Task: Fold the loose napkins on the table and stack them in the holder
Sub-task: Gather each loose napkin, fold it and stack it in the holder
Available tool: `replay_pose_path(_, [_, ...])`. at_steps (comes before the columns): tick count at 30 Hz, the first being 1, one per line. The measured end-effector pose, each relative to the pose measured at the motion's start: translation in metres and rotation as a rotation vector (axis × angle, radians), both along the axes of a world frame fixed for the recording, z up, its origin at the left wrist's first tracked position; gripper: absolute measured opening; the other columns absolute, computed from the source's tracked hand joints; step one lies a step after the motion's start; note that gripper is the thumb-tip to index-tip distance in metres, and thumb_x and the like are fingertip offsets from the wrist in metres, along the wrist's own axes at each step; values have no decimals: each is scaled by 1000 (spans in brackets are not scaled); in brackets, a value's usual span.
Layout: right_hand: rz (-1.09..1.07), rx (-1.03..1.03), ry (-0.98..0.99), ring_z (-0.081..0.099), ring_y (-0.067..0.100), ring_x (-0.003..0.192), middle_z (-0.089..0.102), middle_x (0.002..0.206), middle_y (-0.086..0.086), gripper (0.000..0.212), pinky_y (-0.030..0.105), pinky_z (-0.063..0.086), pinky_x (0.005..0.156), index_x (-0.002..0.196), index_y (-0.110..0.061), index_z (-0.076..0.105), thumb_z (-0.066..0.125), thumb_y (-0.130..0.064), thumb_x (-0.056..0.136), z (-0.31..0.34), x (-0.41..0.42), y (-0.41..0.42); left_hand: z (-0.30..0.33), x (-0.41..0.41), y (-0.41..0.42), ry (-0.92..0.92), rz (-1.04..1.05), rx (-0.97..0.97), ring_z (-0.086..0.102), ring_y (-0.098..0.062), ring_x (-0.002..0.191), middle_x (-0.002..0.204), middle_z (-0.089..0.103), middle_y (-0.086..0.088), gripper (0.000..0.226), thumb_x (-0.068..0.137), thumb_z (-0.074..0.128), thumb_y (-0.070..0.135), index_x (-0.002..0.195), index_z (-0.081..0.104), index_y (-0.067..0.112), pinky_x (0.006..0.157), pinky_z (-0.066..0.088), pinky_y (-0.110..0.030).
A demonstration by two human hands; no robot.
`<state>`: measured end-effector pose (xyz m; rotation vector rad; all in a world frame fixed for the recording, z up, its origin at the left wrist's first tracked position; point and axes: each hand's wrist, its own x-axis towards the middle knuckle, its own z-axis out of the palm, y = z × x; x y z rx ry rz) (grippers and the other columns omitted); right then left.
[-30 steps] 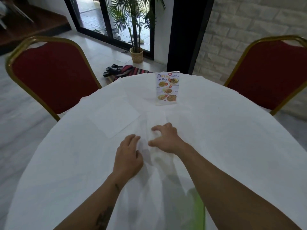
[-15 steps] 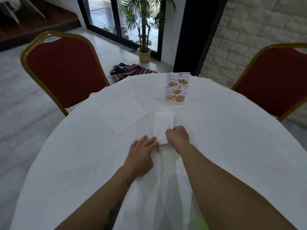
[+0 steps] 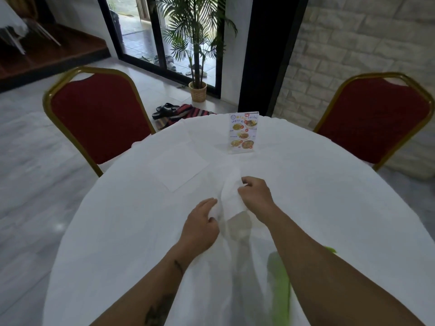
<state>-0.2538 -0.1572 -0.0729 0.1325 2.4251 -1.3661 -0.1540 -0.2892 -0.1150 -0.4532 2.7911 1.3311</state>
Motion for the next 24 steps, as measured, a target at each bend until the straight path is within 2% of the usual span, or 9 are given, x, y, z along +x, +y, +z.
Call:
replay_pose_path(2, [2,-40,13,68,21,85,73,92,-1,36,27,49,67,105,-23,72,50,-12,79,19,12,9,18,6,6,31,21,59,44,-14,130,144,47,4,51,88,45,8,137,48,21,109,32,-24])
replay_pose_path(4, [-24,-71,49,70,24,92,73,100,3,43,31,55,71,114,-22,70,51,-17,76,42,28,21,39,13,11,66,17,101,46,-14,128,141,50,4,50,87,45,6,135,51,22,110,36,-29])
replay_pose_path(7, [-95,-133,120,70,19,82,74,88,1,31,31,56,71,102,-24,71,52,-11,82,80,57,45,66,27,22,127,-41,154,49,-11,124,135,55,6,51,87,43,3,131,54,25,106,41,-30])
replay_pose_path(10, [-193,-218,146,69,14,76,73,84,-3,28,26,56,67,97,-27,68,53,-5,89,107,91,79,82,44,39,152,-131,217,49,-9,124,134,55,8,51,87,42,3,131,53,26,105,42,-32])
replay_pose_path(14, [-357,-287,91,70,24,96,74,102,2,31,42,58,88,88,-30,69,53,-3,89,102,144,123,87,73,65,137,-247,238,49,-11,125,135,54,7,51,88,42,3,133,51,24,106,41,-33])
replay_pose_path(16, [-419,-258,42,69,22,97,72,108,2,30,40,57,87,93,-30,68,53,-4,90,88,174,139,83,89,79,106,-304,236,49,-11,126,136,53,7,51,88,42,4,134,51,24,106,41,-31])
replay_pose_path(18, [-453,-170,6,66,19,97,69,113,2,32,34,55,81,107,-25,68,51,-5,89,69,201,152,77,105,92,77,-346,230,49,-11,125,136,53,8,51,88,41,4,134,51,25,104,41,-29])
replay_pose_path(21, [-479,26,-32,60,23,112,64,127,4,45,31,49,92,126,-20,64,51,-10,84,47,226,161,68,125,108,48,-388,190,49,-10,121,136,52,7,51,88,43,4,134,50,24,98,36,-21])
replay_pose_path(24, [-498,86,-17,59,25,113,62,129,5,46,26,43,84,128,-17,61,52,-10,83,39,235,162,63,135,119,24,-424,131,46,-13,127,141,49,5,50,89,46,7,136,48,24,103,34,-21])
